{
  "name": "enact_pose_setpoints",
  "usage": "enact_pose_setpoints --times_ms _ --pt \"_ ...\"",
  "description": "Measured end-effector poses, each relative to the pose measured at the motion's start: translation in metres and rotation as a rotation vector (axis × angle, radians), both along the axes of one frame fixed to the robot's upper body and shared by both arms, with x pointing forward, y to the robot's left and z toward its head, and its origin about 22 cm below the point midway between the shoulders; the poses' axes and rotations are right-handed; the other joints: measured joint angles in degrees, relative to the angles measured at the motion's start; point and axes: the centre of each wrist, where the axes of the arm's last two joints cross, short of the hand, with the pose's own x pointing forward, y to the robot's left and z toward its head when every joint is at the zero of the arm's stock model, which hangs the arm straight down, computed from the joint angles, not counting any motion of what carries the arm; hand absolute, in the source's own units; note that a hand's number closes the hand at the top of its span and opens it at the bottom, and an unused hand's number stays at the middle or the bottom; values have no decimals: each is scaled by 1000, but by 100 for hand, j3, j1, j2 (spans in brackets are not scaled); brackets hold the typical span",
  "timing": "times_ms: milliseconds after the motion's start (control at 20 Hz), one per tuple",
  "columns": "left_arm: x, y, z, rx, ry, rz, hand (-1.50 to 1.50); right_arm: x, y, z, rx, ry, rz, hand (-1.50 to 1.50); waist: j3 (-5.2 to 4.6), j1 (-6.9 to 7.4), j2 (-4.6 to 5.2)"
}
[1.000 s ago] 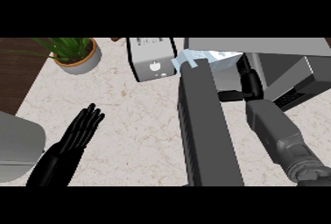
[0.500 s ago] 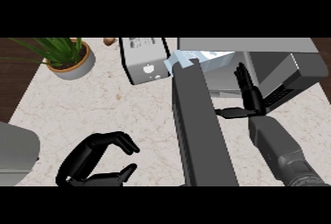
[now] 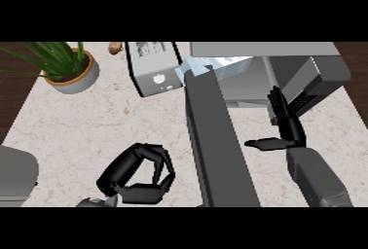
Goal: Pick up the milk, place it into the microwave and close the microwave
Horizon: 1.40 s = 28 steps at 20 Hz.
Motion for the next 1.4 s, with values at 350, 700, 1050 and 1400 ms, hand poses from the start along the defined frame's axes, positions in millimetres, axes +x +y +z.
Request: enact_pose_setpoints --times_ms 350,700,1050,1400 --pt "2 -39 -23 77 56 -115 150 -30 -23 -1 -9 -28 28 -150 -4 -100 -24" --pt "-4 -78 -42 89 88 -215 150 -61 -51 24 10 -70 15 -150 -11 -175 -20" --pt "-13 -118 -55 137 55 -220 150 -85 -71 63 35 -108 31 -150 -14 -256 7" --pt "-12 -138 -50 117 54 -85 150 -89 -80 92 83 -131 121 -150 -17 -467 65"
